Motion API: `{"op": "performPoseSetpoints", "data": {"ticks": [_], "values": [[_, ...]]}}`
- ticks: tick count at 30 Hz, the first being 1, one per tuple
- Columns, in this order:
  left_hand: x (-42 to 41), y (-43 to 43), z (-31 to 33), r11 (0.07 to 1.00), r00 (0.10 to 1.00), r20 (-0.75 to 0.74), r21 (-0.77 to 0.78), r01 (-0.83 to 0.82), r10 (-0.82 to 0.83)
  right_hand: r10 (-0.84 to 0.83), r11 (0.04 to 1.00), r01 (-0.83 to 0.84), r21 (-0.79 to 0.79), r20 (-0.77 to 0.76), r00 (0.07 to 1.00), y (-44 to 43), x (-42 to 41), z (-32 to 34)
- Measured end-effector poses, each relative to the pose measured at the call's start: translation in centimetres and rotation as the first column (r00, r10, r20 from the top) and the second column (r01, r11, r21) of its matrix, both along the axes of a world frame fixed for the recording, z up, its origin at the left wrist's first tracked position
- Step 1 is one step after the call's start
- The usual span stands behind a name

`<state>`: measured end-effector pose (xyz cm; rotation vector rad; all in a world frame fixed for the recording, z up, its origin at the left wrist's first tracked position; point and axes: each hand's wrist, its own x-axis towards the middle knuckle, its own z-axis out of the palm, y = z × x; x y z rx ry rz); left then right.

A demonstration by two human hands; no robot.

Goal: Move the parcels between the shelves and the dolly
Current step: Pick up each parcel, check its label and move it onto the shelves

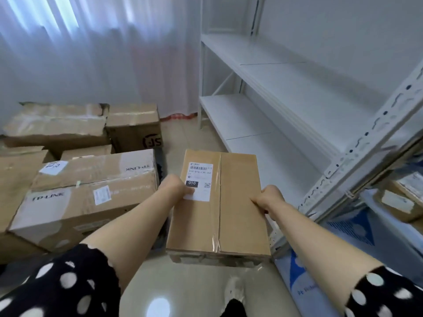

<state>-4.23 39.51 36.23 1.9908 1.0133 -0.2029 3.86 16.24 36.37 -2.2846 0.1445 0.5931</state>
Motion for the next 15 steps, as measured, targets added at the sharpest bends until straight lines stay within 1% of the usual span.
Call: {"op": "performPoseSetpoints", "data": {"ticks": [9, 15], "values": [[17.3, 8.4, -3.0, 0.98, 0.977, -0.073, -0.007, -0.2, 0.199, 0.171, 0.985, -0.173, -0.018, -0.061, 0.983, 11.4, 21.9, -3.4], [27.1, 15.8, -4.7, 0.94, 0.943, -0.073, -0.084, -0.33, 0.325, 0.259, 0.963, -0.262, -0.058, -0.058, 0.964, 20.4, 34.1, -5.8]]}}
